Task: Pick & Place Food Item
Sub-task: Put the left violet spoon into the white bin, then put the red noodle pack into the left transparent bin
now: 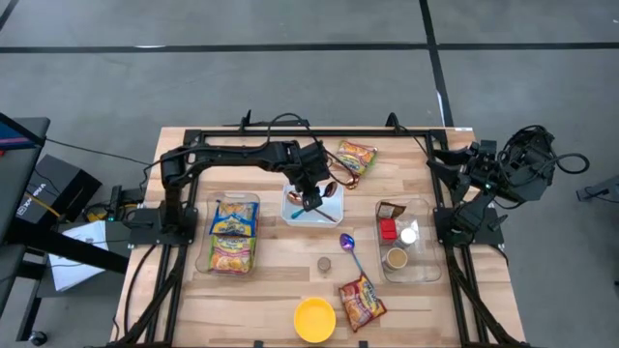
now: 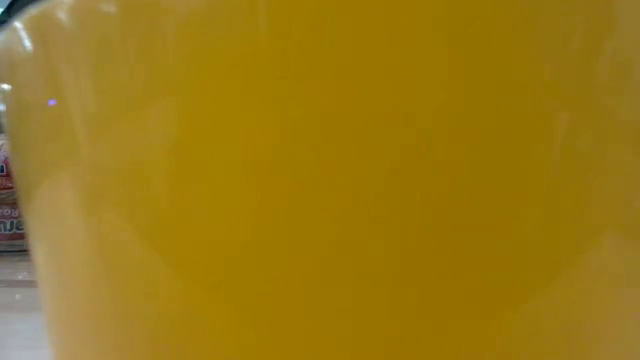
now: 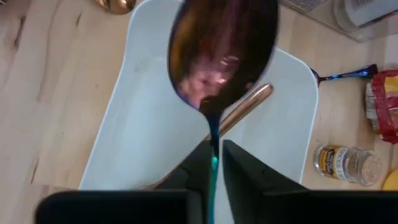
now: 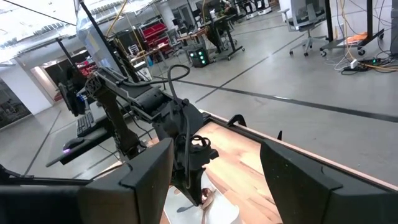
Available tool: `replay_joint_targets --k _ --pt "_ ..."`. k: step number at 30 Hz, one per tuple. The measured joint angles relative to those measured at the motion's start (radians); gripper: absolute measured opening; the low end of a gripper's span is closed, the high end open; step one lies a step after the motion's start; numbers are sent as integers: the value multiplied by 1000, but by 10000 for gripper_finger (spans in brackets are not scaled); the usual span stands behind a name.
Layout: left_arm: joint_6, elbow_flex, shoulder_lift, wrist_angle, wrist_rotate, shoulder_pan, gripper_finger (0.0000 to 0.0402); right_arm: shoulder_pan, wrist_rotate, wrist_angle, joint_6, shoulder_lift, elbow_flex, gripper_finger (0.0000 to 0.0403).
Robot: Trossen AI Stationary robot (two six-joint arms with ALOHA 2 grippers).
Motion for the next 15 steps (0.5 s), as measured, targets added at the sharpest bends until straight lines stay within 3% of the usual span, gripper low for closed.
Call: replay_joint_targets --k 8,15 --pt "2 0 -1 2 -4 -14 133 0 0 0 0 0 0 235" --pt "39 0 -39 34 -11 -21 176 0 0 0 -2 0 0 235"
